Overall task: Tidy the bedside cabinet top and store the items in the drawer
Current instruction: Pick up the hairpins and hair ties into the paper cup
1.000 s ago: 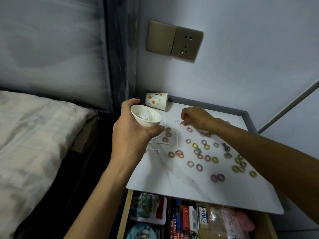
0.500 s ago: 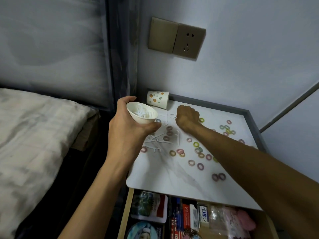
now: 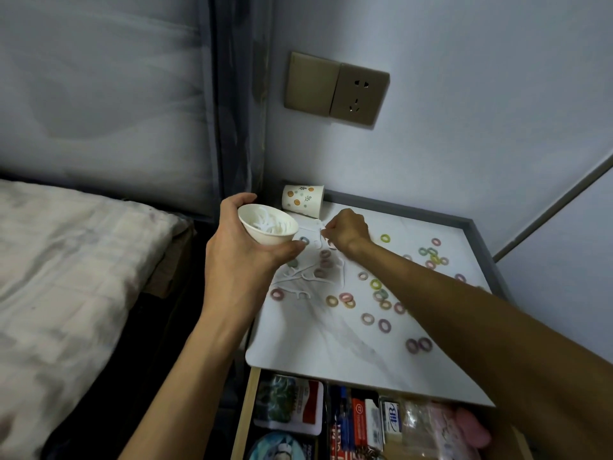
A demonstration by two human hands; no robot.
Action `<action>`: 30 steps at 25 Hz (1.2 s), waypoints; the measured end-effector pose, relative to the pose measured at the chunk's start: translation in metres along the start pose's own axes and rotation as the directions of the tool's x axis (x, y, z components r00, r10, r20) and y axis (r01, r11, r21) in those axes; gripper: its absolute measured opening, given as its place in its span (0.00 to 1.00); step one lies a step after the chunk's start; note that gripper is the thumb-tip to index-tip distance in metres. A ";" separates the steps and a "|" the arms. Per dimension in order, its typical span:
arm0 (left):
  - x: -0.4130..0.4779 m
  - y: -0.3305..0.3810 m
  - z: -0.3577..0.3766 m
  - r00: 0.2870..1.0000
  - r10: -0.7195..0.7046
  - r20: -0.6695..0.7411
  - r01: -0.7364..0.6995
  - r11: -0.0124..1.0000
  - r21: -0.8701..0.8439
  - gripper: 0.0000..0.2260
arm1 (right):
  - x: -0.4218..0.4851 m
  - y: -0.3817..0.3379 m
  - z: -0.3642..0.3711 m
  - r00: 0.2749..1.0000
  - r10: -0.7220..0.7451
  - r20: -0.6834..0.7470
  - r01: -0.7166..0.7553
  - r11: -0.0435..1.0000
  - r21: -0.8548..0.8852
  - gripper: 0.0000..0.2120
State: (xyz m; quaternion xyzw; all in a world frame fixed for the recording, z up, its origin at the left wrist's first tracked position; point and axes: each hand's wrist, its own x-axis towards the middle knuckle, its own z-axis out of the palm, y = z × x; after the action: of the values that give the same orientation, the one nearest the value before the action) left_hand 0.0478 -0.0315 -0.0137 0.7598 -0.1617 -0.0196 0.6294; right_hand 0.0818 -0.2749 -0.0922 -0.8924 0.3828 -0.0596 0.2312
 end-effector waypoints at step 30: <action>-0.007 0.002 0.010 0.993 -0.009 0.121 -0.002 0.996 0.089 0.35 | -0.102 -0.092 -0.129 0.491 -0.783 0.382 0.774 0.593 0.222 0.11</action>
State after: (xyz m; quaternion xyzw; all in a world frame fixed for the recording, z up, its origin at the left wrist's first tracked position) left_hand 0.0387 -0.0394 -0.0151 0.7847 -0.1990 -0.0598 0.5841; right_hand 0.0339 -0.1942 0.0716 -0.9542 -0.1248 0.0428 0.2686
